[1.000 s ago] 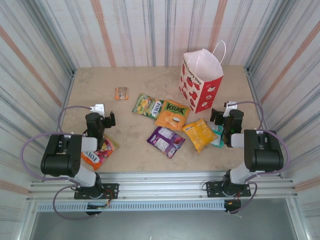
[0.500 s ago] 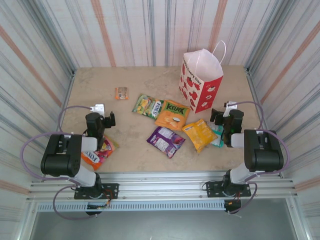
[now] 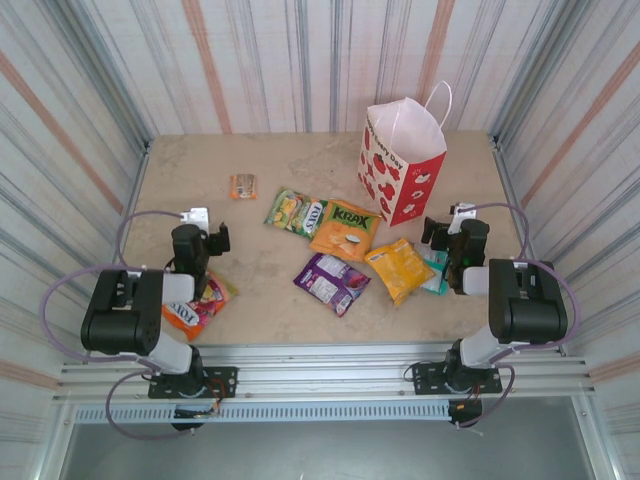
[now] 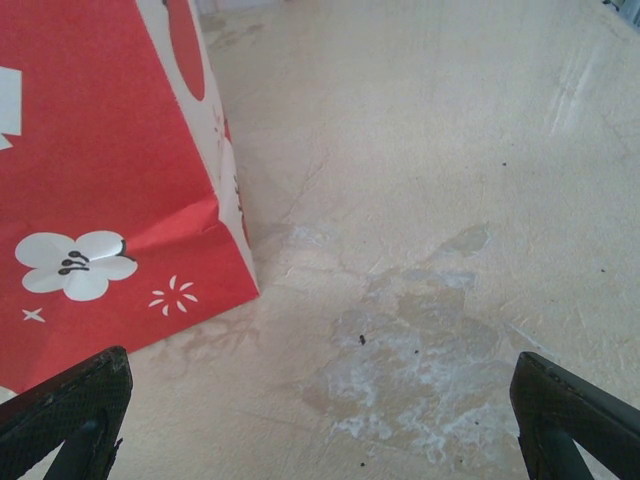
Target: Place the snacks into the paper bag
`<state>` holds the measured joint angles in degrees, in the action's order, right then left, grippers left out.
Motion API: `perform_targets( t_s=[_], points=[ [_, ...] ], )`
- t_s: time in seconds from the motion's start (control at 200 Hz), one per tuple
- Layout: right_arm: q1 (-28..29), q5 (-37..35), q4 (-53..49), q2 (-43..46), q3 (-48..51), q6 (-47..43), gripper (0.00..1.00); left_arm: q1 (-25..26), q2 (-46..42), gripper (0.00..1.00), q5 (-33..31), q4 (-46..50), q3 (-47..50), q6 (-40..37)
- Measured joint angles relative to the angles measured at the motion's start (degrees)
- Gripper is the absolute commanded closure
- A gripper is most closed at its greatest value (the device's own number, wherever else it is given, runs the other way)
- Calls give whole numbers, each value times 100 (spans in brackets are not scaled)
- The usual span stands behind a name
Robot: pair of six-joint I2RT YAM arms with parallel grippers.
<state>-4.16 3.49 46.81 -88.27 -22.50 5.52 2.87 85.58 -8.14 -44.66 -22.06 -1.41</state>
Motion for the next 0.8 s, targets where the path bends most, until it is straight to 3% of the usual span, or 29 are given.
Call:
perform_targets(
  t_s=[0.2, 0.411, 0.641, 0.802],
  points=[
    [-190, 101, -1187, 938, -243, 155, 1, 98, -1169, 11, -4, 1709, -699, 101],
    [-225, 326, -3554, 2190, -1272, 186, 1, 269, -2260, 22, 682, 3633, -1714, 393],
    [-160, 968, -6122, 2758, -2951, 170, 1, 960, -2168, 32, 1314, 5757, -3147, 640],
    [125, 1296, -7635, 2719, -4006, 199, 1, 1694, -1639, 37, 1757, 6561, -3613, 992]
  ],
)
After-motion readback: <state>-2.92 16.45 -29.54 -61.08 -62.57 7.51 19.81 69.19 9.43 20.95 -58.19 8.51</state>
